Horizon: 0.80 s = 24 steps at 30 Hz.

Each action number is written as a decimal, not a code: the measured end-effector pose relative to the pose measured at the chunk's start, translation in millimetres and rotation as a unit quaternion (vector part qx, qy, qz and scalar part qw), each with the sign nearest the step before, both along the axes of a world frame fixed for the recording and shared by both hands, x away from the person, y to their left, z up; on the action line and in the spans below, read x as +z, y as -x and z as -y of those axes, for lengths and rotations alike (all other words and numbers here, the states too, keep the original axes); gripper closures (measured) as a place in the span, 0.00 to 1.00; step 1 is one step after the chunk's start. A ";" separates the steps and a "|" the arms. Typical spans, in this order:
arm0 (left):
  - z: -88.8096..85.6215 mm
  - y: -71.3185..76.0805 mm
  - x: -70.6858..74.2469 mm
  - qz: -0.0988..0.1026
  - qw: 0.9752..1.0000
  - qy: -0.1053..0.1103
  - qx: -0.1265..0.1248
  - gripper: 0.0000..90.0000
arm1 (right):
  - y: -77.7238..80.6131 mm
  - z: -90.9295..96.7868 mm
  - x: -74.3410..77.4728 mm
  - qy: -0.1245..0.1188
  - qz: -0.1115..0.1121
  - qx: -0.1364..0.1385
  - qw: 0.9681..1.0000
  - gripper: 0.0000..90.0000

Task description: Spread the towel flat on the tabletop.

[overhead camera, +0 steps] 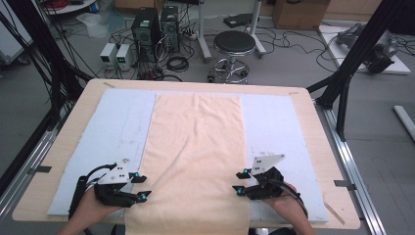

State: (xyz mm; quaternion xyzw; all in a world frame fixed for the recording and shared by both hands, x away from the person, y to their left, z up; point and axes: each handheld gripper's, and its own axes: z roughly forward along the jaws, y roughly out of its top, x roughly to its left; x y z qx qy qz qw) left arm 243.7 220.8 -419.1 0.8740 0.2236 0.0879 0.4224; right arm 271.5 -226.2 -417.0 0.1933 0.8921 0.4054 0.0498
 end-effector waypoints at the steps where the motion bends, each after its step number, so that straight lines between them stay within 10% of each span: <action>1: 0.1 -2.0 0.3 0.002 1.000 0.002 0.002 0.48 | -2.3 0.7 0.3 -0.001 0.000 -0.006 1.000 0.55; 15: 0.2 -36.8 4.9 -0.008 0.998 0.022 0.060 0.24 | -36.5 6.0 6.8 -0.002 0.004 -0.096 0.995 0.28; 24: -6.5 -51.6 5.5 -0.005 0.995 0.031 0.099 0.17 | -57.3 -3.3 15.2 -0.006 0.014 -0.105 0.994 0.24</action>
